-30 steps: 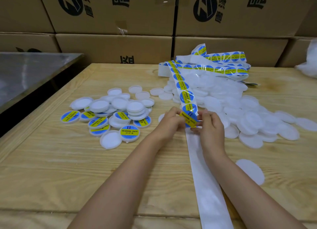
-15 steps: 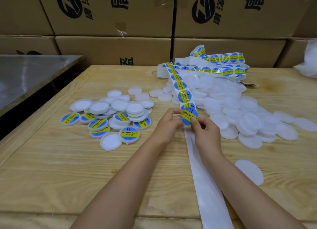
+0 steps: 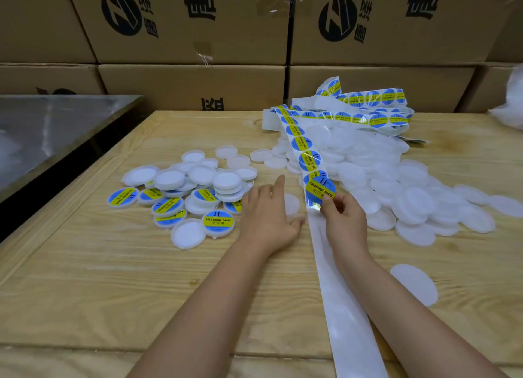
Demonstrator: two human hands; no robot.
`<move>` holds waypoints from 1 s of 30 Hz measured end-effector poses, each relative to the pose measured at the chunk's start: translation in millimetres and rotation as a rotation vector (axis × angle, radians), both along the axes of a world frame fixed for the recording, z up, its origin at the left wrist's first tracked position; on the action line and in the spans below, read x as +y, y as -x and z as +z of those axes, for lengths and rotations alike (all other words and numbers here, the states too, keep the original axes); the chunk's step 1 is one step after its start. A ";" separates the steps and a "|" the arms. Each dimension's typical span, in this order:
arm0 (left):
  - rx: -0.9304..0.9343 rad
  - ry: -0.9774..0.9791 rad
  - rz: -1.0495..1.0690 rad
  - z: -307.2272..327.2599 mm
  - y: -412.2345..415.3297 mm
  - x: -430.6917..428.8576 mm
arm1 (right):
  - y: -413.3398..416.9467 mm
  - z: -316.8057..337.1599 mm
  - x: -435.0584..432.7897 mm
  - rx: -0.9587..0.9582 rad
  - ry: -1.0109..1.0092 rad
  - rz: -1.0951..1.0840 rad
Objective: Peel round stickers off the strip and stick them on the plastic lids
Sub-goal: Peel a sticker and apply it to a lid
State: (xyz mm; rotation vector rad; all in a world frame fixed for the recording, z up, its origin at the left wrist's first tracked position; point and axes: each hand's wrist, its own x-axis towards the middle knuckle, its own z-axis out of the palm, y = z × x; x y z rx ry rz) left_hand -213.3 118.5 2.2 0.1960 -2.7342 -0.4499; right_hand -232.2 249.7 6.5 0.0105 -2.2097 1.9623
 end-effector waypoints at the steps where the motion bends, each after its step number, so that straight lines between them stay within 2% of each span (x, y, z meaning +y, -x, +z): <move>1: -0.008 0.046 0.005 -1.7 0.8 1.1 | -1.1 0.6 -0.4 0.006 0.008 0.015; 3: 0.024 0.038 -0.019 -2.8 2.3 1.2 | -2.4 1.0 -0.7 0.009 0.019 0.045; 4: 0.041 -0.027 -0.050 -2.0 2.6 0.0 | -2.7 1.3 -0.7 0.008 0.009 0.054; 8: 0.034 -0.496 -0.302 4.2 -2.6 -6.3 | -3.9 1.4 0.1 0.040 -0.031 0.090; 12: 0.012 -0.825 -0.464 12.2 -8.4 -4.7 | -2.8 1.8 0.7 0.046 -0.089 0.143; 15: -0.017 -1.000 -0.458 15.6 -9.9 -3.0 | -1.6 3.7 1.5 0.019 -0.026 0.139; 19: -0.113 -1.383 -0.302 21.1 -8.4 -3.1 | 0.8 3.4 4.2 -0.029 0.089 0.112; 24: -0.182 -1.335 -0.291 21.7 -7.3 -1.3 | -0.3 3.7 3.6 -0.025 0.165 0.136; 30: -0.136 -1.450 -0.223 21.8 -3.7 -11.0 | -1.9 8.0 5.5 -0.046 0.340 0.108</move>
